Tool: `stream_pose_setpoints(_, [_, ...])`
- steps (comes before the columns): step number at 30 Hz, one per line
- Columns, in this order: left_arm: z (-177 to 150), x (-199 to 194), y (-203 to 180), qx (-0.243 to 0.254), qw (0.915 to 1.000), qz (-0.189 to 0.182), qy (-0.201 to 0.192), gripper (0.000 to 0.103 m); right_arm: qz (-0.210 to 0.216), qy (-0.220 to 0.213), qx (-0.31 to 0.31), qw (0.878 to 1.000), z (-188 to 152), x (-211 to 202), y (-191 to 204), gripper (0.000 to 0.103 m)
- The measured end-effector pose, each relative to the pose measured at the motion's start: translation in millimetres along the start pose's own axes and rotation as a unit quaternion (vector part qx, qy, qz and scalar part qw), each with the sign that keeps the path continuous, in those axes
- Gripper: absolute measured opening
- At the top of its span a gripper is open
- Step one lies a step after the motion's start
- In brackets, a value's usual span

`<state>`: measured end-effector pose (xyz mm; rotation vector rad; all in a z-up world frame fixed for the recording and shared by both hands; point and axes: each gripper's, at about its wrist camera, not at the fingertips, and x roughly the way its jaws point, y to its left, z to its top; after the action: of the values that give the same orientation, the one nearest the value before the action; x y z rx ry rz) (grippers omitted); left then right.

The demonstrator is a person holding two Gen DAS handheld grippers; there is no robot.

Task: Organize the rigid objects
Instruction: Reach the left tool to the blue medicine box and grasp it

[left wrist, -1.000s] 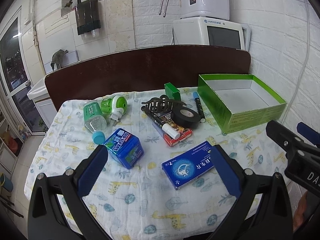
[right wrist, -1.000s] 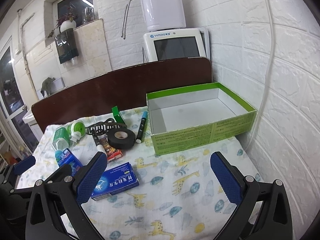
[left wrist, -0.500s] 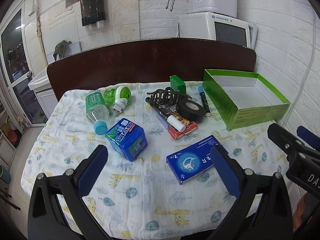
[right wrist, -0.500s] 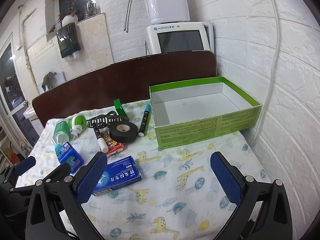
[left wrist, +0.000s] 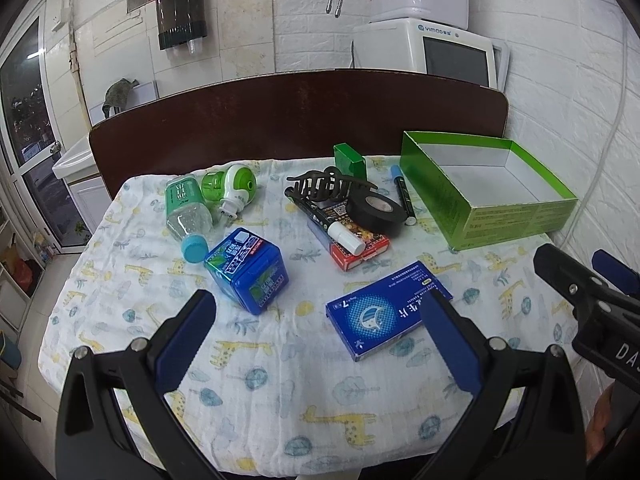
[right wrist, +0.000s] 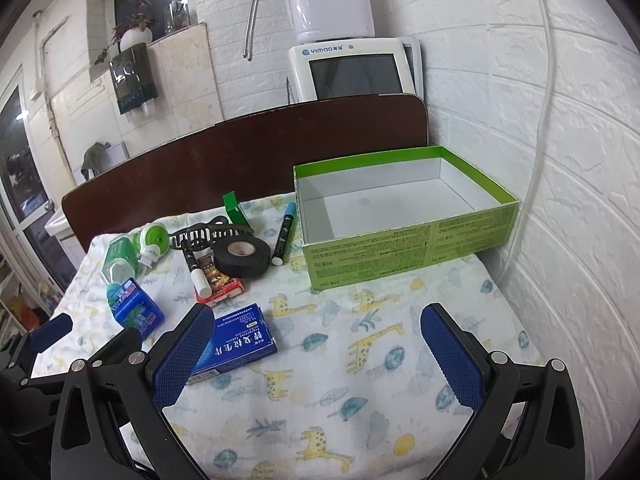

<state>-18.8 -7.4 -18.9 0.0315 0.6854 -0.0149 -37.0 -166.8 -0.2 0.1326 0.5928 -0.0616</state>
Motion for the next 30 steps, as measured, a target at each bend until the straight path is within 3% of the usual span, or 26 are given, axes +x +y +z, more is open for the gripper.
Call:
stream_pose_setpoints(7, [-6,8,1,-0.007,0.9997,-0.017,0.016,0.100,0.029,0.022,0.010,0.999,-6,10,-7,0.102])
stream_pose_setpoints(12, [-8,17,0,-0.012,0.9992,-0.022,0.032,0.097,0.061,0.037,-0.002,0.997,-8,18,-2,0.088])
stream_pose_setpoints(16, [-8,19,-1,-0.011,0.9992,-0.021,0.033,0.096,0.071,0.045,-0.006,0.996,-9,24,0,0.087])
stream_pose_setpoints(20, [-8,26,-3,-0.009,0.9983,-0.038,0.045,0.084,0.088,0.052,-0.013,0.995,-8,29,1,0.071])
stream_pose_setpoints(22, [-10,32,-5,-0.008,0.9969,-0.054,0.057,0.071,0.102,0.062,-0.017,0.993,-8,34,2,0.048])
stream_pose_setpoints(24, [-11,41,-4,-0.016,0.9941,-0.074,0.077,0.061,0.123,0.076,-0.020,0.989,-9,42,2,0.039])
stream_pose_setpoints(30, [-11,66,-1,-0.043,0.9873,-0.096,0.120,0.054,0.172,0.115,-0.003,0.978,-7,73,-4,0.038])
